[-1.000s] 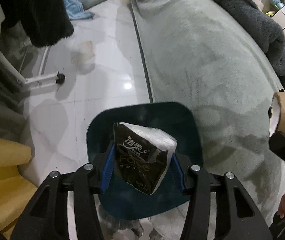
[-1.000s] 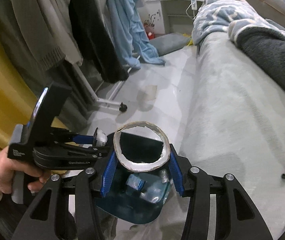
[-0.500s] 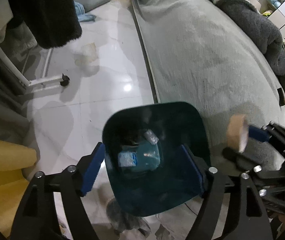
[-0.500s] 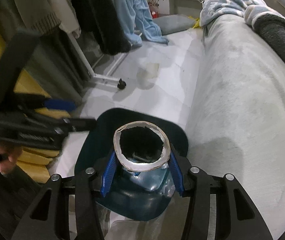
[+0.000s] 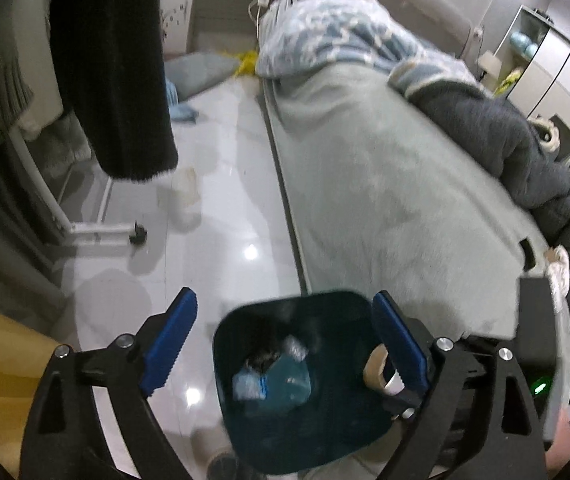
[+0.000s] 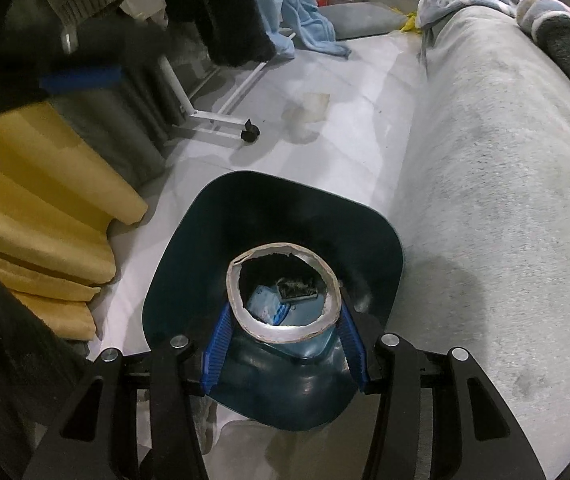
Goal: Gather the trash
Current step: 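Move both tools back toward the bed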
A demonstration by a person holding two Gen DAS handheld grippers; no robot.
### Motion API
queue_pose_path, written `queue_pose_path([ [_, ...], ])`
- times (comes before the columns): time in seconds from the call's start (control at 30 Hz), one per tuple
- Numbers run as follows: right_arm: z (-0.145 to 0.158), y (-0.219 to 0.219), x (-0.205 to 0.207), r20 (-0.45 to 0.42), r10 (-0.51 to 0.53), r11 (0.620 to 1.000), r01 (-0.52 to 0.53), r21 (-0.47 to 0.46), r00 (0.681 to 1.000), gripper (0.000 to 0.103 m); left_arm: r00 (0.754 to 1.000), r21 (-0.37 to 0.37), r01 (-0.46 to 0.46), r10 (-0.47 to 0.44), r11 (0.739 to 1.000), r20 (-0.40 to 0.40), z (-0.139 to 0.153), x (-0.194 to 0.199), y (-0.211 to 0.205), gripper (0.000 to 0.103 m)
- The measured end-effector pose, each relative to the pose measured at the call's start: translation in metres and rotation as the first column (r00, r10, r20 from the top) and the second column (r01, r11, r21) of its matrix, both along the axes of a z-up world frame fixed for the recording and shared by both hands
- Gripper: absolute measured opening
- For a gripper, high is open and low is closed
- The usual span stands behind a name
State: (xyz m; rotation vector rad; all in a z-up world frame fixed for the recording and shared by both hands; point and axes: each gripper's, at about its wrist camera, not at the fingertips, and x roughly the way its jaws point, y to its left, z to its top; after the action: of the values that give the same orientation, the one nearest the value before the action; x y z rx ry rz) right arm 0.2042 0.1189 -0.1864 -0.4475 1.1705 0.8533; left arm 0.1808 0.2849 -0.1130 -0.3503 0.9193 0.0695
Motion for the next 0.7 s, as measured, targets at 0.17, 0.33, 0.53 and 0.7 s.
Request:
queue_pose_path([
  [0.17, 0.002, 0.003, -0.004, 0.001, 0.015, 1.0, -0.015, -0.007, 1.0, 0.064, 0.993, -0.021, 0.006, -0.003, 1.0, 0.115, 0.027, 0.0, -0.006, 0.093],
  [0.33, 0.017, -0.004, -0.006, 0.026, 0.005, 1.0, -0.006, 0.02, 1.0, 0.074, 0.974, 0.034, 0.034, -0.041, 0.999, 0.224, 0.05, 0.001, -0.025, 0.095],
  [0.53, 0.048, -0.027, -0.001, 0.096, -0.035, 0.996, 0.027, 0.079, 0.995, 0.078, 0.95, 0.053, 0.066, -0.079, 0.996, 0.301, 0.065, 0.006, -0.048, 0.095],
  [0.7, 0.073, -0.055, 0.008, 0.162, -0.09, 0.989, 0.068, 0.134, 0.983, 0.08, 0.92, 0.081, 0.105, -0.128, 0.991, 0.37, 0.08, 0.009, -0.077, 0.095],
])
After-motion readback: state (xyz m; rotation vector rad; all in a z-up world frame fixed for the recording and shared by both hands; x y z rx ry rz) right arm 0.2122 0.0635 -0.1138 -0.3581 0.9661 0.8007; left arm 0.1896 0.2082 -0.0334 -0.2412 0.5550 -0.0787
